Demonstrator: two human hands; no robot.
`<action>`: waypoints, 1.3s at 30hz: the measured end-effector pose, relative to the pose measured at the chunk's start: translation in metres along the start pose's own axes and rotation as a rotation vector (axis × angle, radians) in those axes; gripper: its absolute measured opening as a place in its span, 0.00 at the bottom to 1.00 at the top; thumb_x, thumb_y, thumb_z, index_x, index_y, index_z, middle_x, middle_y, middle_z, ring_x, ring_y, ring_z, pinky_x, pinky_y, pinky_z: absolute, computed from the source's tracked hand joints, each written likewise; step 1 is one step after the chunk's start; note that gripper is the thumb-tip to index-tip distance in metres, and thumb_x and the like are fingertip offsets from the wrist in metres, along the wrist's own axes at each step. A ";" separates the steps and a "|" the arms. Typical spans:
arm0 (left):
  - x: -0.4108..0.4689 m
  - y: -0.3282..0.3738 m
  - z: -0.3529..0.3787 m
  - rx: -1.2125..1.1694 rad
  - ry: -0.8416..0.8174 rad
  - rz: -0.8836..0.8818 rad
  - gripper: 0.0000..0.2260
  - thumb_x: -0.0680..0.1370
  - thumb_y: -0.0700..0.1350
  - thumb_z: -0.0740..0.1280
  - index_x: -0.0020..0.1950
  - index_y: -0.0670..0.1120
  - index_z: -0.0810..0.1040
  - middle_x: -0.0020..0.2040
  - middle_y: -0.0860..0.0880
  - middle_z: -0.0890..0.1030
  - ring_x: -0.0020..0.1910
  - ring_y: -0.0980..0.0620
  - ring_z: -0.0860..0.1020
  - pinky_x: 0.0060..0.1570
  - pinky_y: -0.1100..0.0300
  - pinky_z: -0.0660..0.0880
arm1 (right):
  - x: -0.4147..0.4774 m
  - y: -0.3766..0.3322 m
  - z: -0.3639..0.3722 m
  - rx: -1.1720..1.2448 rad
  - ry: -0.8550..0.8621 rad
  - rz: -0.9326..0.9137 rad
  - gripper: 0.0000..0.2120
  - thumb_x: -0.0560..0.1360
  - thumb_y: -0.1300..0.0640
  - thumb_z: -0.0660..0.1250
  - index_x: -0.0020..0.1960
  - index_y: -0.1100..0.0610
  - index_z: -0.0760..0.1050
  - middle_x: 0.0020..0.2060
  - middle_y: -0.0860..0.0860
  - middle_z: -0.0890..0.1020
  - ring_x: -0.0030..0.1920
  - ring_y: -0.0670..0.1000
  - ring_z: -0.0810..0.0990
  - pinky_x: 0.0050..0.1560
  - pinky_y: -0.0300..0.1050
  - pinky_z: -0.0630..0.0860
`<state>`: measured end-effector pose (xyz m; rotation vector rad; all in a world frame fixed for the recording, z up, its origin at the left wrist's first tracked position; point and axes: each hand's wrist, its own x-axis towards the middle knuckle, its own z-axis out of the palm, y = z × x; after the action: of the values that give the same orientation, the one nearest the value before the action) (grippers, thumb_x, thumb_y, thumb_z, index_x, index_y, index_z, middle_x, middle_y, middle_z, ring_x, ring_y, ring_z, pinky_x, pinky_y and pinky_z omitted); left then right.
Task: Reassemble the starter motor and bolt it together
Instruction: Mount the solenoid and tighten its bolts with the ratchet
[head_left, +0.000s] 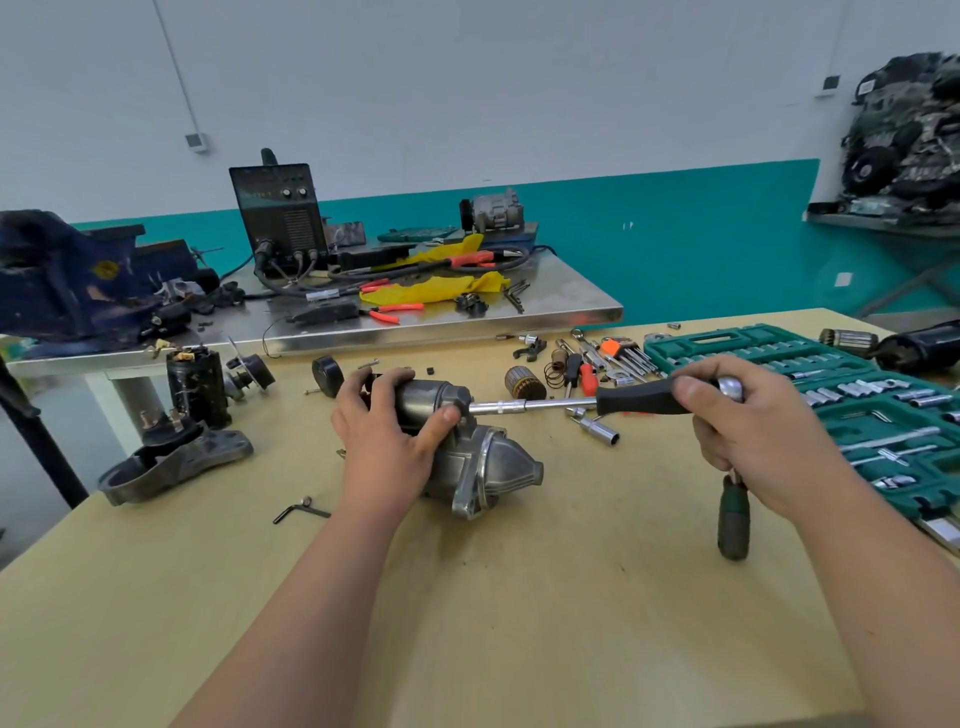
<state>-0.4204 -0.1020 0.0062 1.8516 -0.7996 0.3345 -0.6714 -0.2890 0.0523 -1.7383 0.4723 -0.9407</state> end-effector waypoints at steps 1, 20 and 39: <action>0.001 0.000 0.000 0.001 -0.003 -0.002 0.23 0.72 0.58 0.72 0.64 0.58 0.72 0.74 0.51 0.58 0.73 0.50 0.54 0.65 0.58 0.55 | 0.000 -0.001 0.002 -0.008 -0.010 0.000 0.08 0.78 0.57 0.65 0.44 0.46 0.80 0.23 0.49 0.70 0.23 0.47 0.63 0.24 0.44 0.60; 0.015 0.013 0.005 0.277 -0.219 -0.021 0.43 0.62 0.70 0.71 0.71 0.57 0.62 0.77 0.57 0.47 0.75 0.45 0.47 0.68 0.43 0.64 | 0.013 0.001 -0.001 0.147 -0.099 0.213 0.10 0.76 0.64 0.67 0.55 0.53 0.78 0.31 0.50 0.79 0.28 0.47 0.74 0.26 0.40 0.71; 0.019 0.022 0.014 0.510 -0.191 0.447 0.19 0.77 0.59 0.67 0.65 0.54 0.76 0.64 0.49 0.76 0.64 0.39 0.68 0.66 0.42 0.58 | 0.007 -0.010 0.013 -0.149 0.018 0.279 0.09 0.77 0.47 0.66 0.49 0.53 0.78 0.32 0.51 0.80 0.23 0.46 0.71 0.23 0.40 0.69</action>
<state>-0.4224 -0.1267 0.0268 2.1836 -1.3620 0.7034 -0.6579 -0.2826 0.0624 -1.7420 0.7913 -0.7370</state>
